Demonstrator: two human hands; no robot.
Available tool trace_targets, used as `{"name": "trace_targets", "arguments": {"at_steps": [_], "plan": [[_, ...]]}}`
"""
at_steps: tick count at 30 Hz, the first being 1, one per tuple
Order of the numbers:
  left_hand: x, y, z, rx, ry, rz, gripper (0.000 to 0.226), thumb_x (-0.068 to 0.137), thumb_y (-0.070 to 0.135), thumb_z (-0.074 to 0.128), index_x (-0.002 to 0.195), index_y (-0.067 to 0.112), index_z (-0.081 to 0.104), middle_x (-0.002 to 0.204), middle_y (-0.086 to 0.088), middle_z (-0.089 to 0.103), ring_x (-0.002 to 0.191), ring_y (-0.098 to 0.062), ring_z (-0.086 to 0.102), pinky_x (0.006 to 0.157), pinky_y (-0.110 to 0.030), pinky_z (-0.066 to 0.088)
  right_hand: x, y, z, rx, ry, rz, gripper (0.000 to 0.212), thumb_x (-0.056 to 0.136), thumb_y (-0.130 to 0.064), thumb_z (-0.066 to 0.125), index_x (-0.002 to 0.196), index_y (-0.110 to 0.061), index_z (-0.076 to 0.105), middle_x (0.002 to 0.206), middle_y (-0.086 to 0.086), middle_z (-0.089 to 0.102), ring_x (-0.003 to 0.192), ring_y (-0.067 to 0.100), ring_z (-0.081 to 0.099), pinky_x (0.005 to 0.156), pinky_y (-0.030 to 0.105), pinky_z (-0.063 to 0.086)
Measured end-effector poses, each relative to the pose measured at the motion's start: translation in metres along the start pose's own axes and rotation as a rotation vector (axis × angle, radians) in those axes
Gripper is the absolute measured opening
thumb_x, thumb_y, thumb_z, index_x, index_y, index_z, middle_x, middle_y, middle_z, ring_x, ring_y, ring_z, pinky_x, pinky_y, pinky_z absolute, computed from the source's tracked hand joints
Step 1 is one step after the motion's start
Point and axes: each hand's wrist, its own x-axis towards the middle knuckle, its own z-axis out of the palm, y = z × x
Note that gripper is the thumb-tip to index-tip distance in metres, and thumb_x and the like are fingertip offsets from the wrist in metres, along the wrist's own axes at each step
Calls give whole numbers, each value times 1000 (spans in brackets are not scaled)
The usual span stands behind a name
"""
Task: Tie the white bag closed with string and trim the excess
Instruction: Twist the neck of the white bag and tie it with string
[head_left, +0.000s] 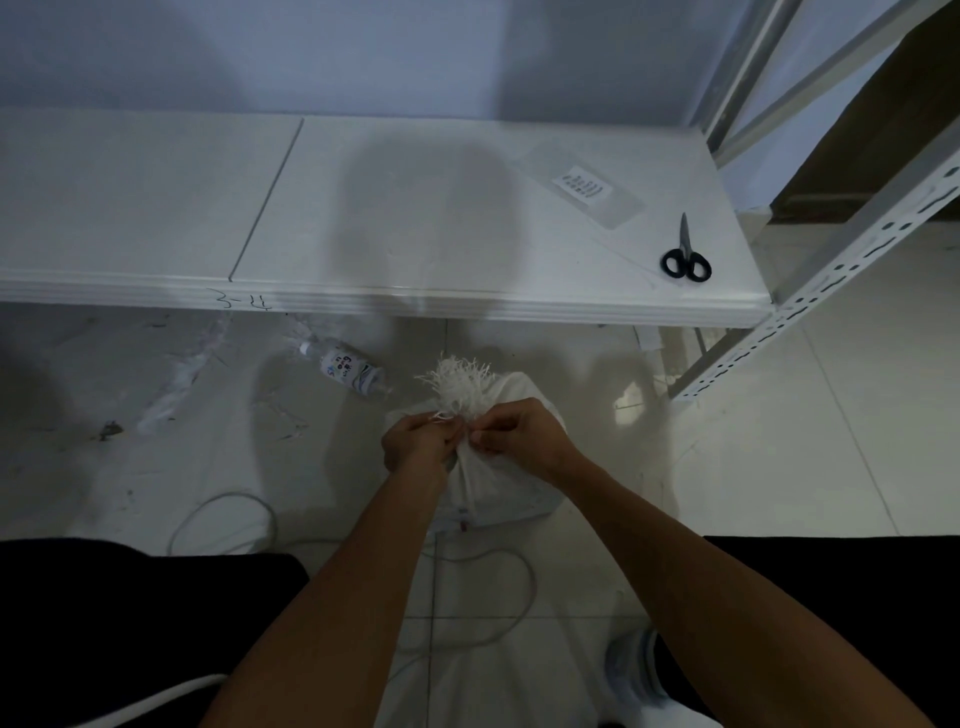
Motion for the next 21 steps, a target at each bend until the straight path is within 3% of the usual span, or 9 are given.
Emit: {"name": "trace_targets", "arguments": {"at_steps": [4, 7, 12, 14, 16, 17, 19, 21], "plan": [[-1, -8, 3, 113, 132, 68, 27, 61, -8, 86, 69, 10, 68, 82, -21, 74, 77, -33, 74, 78, -41, 63, -4, -2, 7, -132, 26, -63, 5, 80, -6, 76, 85, -7, 78, 79, 8, 77, 68, 3, 67, 68, 17, 54], [-2, -11, 4, 161, 148, 79, 26, 58, -2, 89, 68, 12, 69, 83, -20, 76, 78, -34, 75, 79, -44, 63, -6, -3, 10, -238, 55, -117, 3, 82, -11, 75, 83, -12, 77, 76, -3, 74, 70, 3, 66, 70, 15, 49], [0, -9, 4, 164, 52, 42, 28, 62, -7, 87, 84, -1, 71, 74, -17, 71, 73, -32, 70, 80, -48, 62, -10, -3, 18, -229, 190, -71, 13, 82, -18, 74, 90, -12, 66, 78, 6, 77, 66, 9, 70, 63, 24, 56], [2, -9, 2, 167, -1, 29, 29, 59, -5, 88, 80, 1, 70, 75, -18, 72, 76, -34, 71, 82, -52, 61, -10, -3, 20, -198, 213, -42, 8, 82, -12, 72, 87, -10, 65, 74, 10, 76, 66, 19, 71, 65, 35, 60], [0, -7, 1, 170, -61, 2, 30, 59, -5, 87, 83, -3, 68, 82, -23, 72, 80, -35, 73, 84, -50, 61, -9, -3, 21, -254, 217, -64, 2, 82, -9, 70, 82, -10, 69, 73, 8, 75, 64, 20, 68, 64, 33, 56], [-4, -4, 1, 152, -98, -20, 28, 64, -11, 82, 87, -7, 66, 82, -25, 70, 75, -34, 73, 81, -45, 62, -7, -3, 21, -307, 220, -88, 1, 81, -10, 70, 80, -10, 70, 74, 7, 74, 64, 17, 64, 64, 26, 50], [-10, 2, 2, 116, -163, -52, 18, 77, -22, 66, 88, -9, 62, 79, -24, 63, 59, -27, 70, 59, -31, 62, -5, -2, 21, -408, 230, -124, 3, 79, -14, 73, 79, -11, 74, 77, 7, 70, 69, 14, 57, 63, 14, 38], [-12, 6, 2, 114, -206, -80, 17, 82, -25, 58, 81, -8, 61, 77, -22, 61, 57, -23, 67, 45, -21, 56, -4, -2, 18, -433, 230, -107, 5, 80, -16, 74, 78, -11, 75, 79, 7, 71, 67, 10, 57, 61, 10, 35]]}}
